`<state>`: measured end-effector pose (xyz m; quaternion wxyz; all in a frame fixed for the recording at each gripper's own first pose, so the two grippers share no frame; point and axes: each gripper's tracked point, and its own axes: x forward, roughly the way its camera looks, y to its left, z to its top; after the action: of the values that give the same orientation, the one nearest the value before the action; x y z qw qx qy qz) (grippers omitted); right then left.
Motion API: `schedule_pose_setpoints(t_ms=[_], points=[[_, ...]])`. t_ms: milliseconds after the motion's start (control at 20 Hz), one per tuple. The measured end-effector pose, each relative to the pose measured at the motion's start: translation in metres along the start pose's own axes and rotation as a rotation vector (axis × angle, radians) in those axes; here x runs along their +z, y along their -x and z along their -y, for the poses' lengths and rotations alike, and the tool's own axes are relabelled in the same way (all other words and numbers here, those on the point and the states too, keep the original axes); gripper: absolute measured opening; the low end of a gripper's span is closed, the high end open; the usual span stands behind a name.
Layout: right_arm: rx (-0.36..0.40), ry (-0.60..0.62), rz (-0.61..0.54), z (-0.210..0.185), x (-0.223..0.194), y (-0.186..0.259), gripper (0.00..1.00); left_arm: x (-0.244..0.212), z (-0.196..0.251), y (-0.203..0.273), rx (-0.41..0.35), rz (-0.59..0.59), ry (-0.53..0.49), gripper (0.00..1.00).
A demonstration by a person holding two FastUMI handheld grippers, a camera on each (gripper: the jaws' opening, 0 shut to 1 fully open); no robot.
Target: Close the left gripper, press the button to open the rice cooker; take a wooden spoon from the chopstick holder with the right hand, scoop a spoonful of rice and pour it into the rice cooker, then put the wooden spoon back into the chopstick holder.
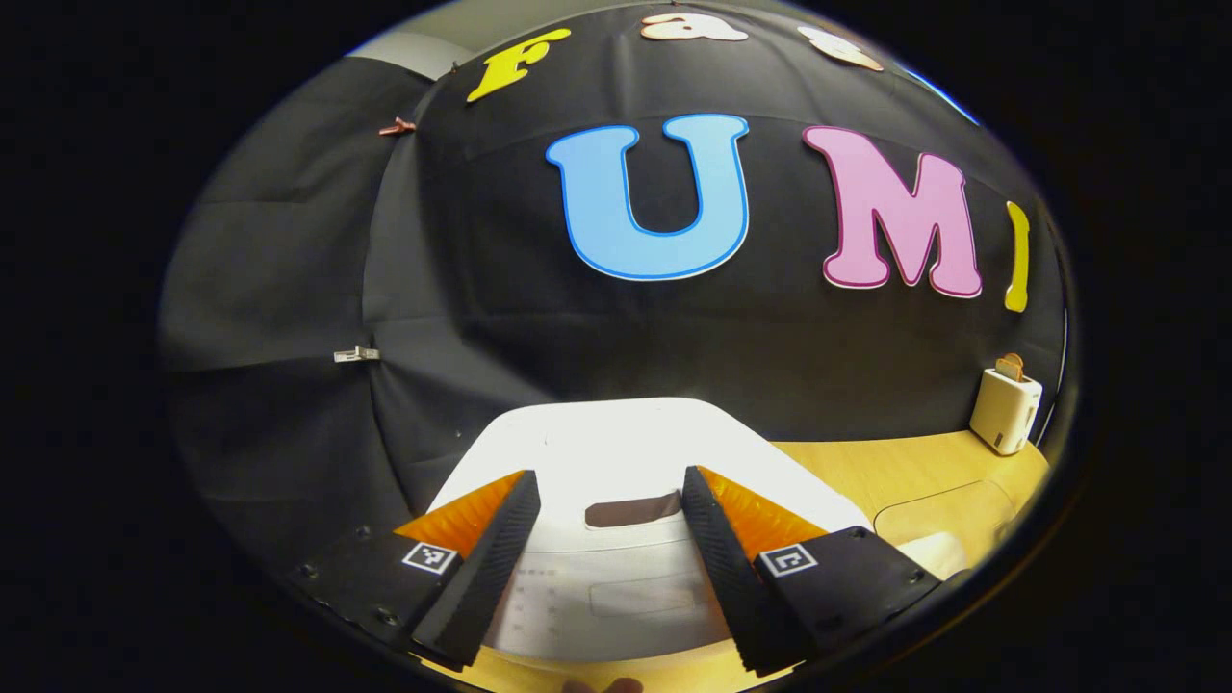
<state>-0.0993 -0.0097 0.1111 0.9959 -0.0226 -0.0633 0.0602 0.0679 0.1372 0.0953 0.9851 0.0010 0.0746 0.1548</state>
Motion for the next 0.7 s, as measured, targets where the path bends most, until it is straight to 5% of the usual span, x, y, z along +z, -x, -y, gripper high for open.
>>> schedule_pose_setpoints(t_ms=[700], points=[[-0.029,0.007,-0.034,0.012,-0.018,-0.008,0.80,0.014,0.005,0.009,-0.070,0.076,-0.008,0.94]])
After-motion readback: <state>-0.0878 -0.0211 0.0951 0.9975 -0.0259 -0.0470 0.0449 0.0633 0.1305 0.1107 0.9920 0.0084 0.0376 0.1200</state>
